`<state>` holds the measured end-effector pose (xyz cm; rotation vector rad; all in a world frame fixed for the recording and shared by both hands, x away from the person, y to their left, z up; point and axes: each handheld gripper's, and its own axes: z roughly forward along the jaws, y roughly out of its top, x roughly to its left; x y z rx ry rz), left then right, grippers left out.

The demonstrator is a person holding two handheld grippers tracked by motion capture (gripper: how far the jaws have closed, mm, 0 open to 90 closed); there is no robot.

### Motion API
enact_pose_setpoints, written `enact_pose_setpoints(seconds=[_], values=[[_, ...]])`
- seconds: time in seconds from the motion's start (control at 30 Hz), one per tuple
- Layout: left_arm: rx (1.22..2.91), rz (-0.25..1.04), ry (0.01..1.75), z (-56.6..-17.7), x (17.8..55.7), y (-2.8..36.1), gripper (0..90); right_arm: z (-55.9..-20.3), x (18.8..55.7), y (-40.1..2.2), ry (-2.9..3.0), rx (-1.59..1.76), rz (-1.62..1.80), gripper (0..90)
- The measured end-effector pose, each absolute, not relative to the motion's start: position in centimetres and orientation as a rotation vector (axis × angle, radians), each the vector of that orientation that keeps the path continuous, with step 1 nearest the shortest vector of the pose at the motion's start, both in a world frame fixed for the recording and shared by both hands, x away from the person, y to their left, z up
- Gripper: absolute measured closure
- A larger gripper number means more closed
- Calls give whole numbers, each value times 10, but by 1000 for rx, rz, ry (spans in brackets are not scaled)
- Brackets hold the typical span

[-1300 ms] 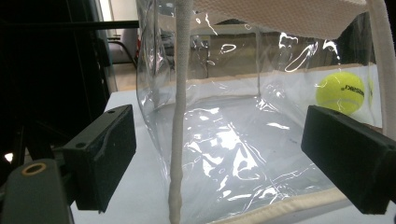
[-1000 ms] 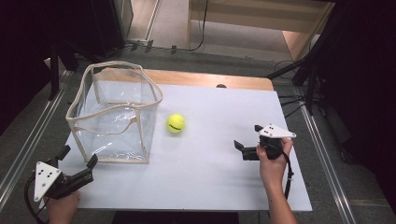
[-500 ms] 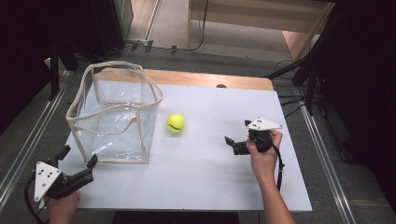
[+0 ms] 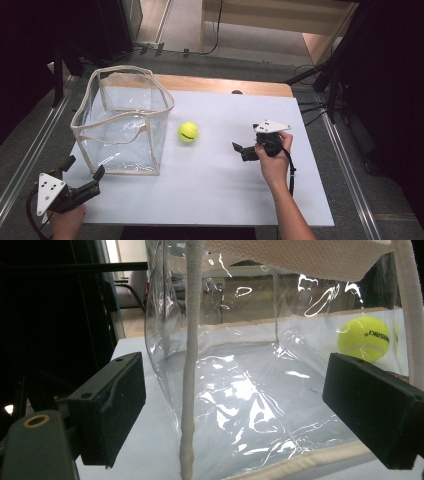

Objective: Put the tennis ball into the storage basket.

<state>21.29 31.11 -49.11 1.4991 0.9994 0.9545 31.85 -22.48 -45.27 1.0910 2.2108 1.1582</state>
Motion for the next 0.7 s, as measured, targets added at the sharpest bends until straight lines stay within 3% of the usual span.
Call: enact_pose_setpoints(seconds=[0.7], values=[[1499, 953, 1000, -491, 213, 311, 103, -442, 342, -194, 2282, 1022, 1135, 0]])
